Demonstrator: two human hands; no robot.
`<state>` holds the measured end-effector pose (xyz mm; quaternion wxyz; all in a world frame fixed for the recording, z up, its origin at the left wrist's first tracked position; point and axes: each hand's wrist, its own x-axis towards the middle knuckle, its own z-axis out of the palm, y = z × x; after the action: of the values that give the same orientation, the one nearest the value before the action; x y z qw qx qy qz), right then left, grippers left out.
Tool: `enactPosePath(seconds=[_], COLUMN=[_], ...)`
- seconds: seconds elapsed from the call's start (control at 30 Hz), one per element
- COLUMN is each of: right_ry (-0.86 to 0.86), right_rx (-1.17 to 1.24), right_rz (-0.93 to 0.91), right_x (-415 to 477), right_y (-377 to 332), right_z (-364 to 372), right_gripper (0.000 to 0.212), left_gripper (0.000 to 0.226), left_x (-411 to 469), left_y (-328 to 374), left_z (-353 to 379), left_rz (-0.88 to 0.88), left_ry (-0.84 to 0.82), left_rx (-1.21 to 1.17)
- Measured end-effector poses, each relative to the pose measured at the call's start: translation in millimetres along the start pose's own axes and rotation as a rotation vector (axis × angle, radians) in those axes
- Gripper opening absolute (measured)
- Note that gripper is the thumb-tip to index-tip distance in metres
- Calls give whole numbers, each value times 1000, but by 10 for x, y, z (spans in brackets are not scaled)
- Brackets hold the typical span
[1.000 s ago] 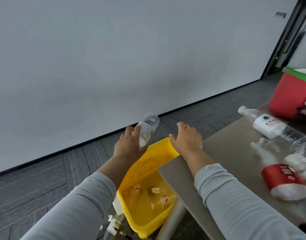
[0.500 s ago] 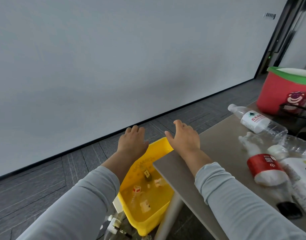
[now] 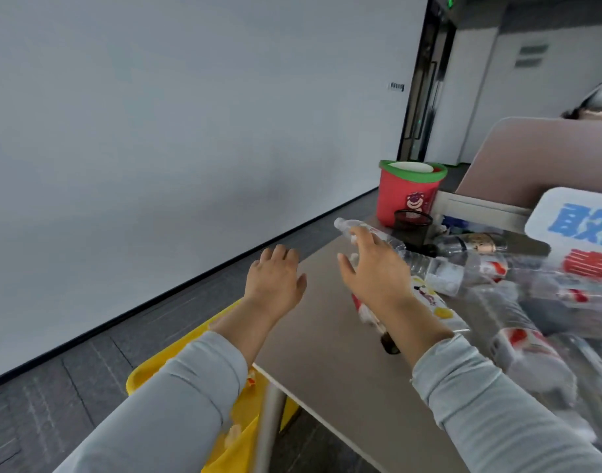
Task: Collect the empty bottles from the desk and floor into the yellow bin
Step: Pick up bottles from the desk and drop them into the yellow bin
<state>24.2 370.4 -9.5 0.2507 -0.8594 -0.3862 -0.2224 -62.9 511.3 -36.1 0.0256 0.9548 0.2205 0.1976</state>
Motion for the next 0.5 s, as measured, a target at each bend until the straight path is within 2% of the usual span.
enactPosePath(seconds=[0.17,0.37,0.5], right_ry=[-4,5,-28], right_rx=[-83,-148,-159], right_rz=[107,176,208], right_x=[-255,-558,-692], right_y=[492,841,949], right_z=[-392,-667,-744], right_gripper=[42,39,41], left_gripper=[49,49,43], left_x=[-27,-91,-111], left_y=[594,1175,1347], left_z=[11,57,139], left_rz=[85,244,162], left_ry=[-9,-203,-363], left_rx=[-62,-66,-85])
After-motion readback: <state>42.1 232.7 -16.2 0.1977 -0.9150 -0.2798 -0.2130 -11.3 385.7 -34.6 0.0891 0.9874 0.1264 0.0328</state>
